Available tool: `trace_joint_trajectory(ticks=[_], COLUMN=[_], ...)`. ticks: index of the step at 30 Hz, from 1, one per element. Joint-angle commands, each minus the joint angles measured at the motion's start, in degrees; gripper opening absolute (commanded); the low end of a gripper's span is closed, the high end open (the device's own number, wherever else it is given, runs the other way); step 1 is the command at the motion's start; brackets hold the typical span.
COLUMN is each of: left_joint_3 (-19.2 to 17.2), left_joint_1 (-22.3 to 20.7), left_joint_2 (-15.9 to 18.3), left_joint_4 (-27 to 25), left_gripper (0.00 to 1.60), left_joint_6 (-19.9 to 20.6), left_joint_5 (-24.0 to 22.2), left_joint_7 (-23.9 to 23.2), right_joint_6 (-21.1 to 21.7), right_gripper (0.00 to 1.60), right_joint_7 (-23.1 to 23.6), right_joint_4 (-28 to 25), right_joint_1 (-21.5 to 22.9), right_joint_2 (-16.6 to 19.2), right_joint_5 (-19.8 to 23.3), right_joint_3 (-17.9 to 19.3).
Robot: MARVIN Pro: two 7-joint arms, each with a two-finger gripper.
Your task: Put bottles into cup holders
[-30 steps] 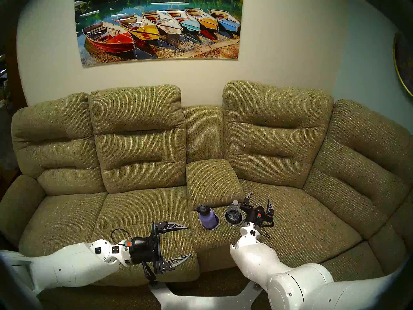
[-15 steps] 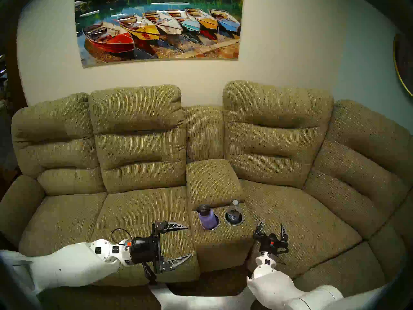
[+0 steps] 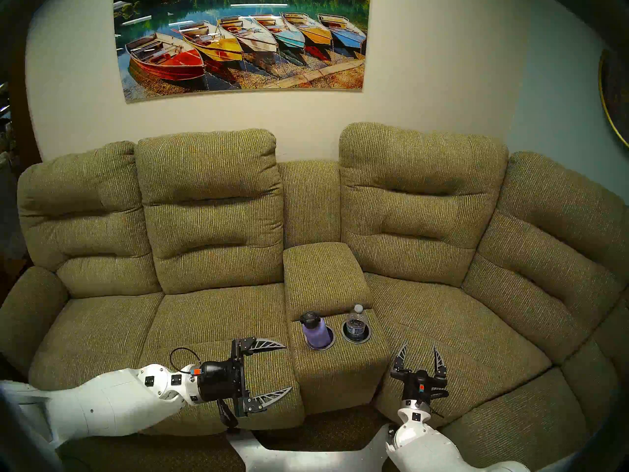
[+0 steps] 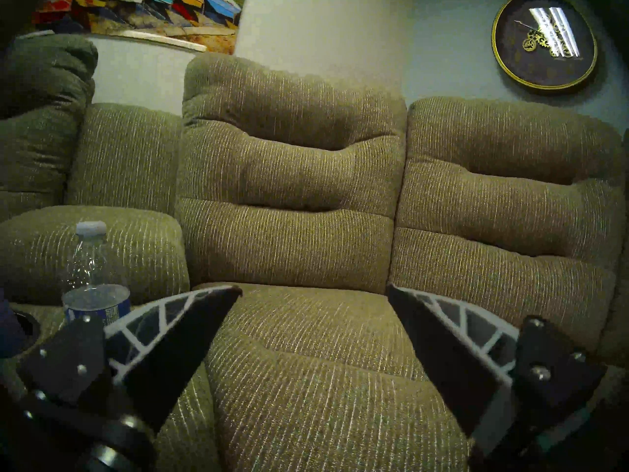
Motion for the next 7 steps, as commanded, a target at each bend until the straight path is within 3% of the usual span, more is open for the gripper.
trace_joint_trajectory(ticks=[1, 7], left_joint_3=[-0.3, -0.4], left_joint_1=[0.1, 0.1], left_joint_2=[0.2, 0.2], left_joint_4=[-0.8, -0.8], left_gripper=[1.60, 1.60], left_joint_6=[-0.3, -0.3], left_joint_5=[-0.4, -0.6], left_joint_7=[-1.1, -1.5], right_joint_6=[-0.4, -0.4], right_gripper=[1.60, 1.60], right_joint_7=[-2.1, -3.3], right_joint_4=[-5.9, -12.0], right_joint_1=[-4.1, -7.7], right_joint_2=[1.0, 2.1], right_joint_5=[-1.4, -1.9], right_joint_3=[-0.8, -1.6])
